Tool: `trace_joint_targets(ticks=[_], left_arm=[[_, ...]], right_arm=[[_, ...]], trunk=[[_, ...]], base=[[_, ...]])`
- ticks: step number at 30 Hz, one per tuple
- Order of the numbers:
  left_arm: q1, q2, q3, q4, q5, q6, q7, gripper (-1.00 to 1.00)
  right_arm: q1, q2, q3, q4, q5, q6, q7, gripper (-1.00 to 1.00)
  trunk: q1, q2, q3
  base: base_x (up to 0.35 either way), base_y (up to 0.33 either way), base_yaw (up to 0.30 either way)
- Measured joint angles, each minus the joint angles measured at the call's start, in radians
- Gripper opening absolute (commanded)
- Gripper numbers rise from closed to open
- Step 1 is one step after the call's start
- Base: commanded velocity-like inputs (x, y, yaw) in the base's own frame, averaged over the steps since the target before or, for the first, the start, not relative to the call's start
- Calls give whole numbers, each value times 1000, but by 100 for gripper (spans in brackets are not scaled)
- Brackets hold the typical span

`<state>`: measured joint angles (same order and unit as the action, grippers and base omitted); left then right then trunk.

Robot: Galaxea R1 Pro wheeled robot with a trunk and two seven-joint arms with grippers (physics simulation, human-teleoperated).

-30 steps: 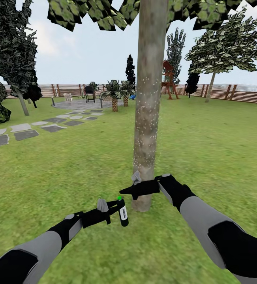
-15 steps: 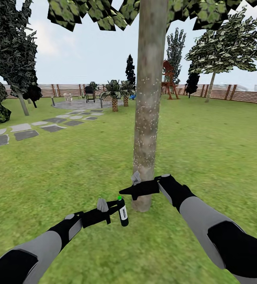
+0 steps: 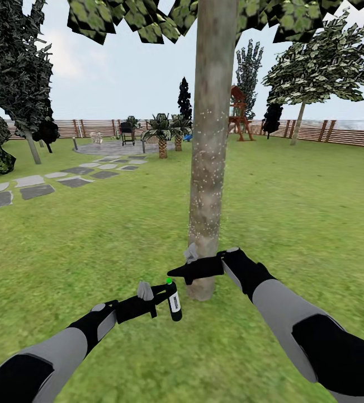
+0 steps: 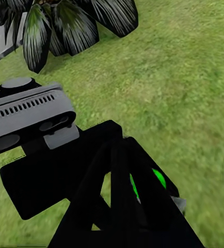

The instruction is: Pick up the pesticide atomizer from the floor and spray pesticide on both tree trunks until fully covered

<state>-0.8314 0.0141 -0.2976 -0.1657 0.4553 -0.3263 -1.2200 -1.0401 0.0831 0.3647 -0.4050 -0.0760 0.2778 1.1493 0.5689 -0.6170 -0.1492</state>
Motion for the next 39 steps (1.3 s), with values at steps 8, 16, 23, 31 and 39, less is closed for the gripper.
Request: trace_joint_targets(ticks=[8,16,23,31,39], left_arm=[[0,0,1,0,0,1,3,-100],[0,0,1,0,0,1,4,-100],[0,1,2,0,0,1,4,-100],[0,4,2,1,-1,1,6,-100],[0,50,5,7,-3,1,20,-100]], right_arm=[[0,4,148,0,-3,-32,-41,-100],[-10,-13,106,-17,-12,-19,-40,-100],[-91,-24,-25,-32,-9,62,-42,100],[-95,-89,-29,-27,-5,64,-214,100],[-92,-242,-30,65,-8,57,-540,100]], trunk=[[0,0,0],[0,0,0],[0,0,0],[0,0,0],[0,0,0]], base=[[0,0,0],[0,0,0],[0,0,0],[0,0,0],[0,0,0]])
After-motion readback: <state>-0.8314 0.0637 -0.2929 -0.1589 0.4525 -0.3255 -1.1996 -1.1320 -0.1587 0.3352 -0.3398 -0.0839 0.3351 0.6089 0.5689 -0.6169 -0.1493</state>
